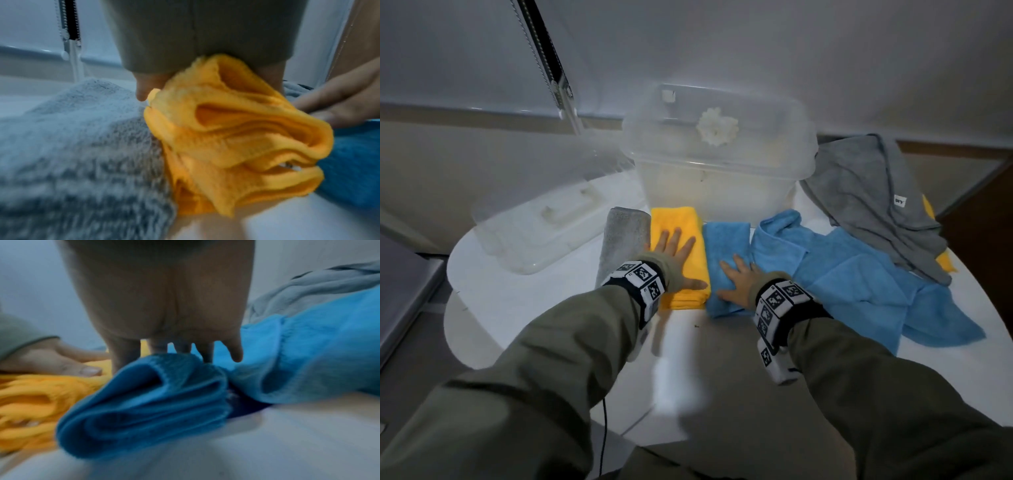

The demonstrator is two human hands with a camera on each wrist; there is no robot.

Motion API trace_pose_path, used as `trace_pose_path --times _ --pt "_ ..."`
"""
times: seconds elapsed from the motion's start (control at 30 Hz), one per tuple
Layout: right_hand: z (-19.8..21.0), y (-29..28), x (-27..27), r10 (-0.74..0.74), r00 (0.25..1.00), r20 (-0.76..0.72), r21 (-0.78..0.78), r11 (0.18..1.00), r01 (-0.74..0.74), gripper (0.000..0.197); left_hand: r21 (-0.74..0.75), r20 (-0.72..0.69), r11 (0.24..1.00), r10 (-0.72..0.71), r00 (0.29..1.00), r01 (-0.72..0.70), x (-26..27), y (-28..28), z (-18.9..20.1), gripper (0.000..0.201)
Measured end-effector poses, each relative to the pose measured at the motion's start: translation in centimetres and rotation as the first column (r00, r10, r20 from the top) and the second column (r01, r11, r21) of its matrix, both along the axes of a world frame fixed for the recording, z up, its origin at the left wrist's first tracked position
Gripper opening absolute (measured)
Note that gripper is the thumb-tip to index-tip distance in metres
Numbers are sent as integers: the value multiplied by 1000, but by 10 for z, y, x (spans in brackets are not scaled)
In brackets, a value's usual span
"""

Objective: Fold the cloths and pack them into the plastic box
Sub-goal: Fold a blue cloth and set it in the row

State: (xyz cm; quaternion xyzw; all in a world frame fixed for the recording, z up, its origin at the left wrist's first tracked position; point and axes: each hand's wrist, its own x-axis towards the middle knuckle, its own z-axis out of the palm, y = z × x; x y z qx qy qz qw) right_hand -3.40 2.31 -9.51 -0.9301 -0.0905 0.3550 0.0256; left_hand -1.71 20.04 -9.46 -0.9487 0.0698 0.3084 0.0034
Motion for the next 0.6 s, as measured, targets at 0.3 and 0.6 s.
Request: trace_pose_path --times 0.3,0.6 --pt "37 -129 13 -172 938 300 -218 945 243 43 -106 275 992 93 957 -66 21 -43 84 68" --pt "82 -175 1 19 949 316 -215 975 52 36 -424 187 905 35 982 48 -2 -138 91 65"
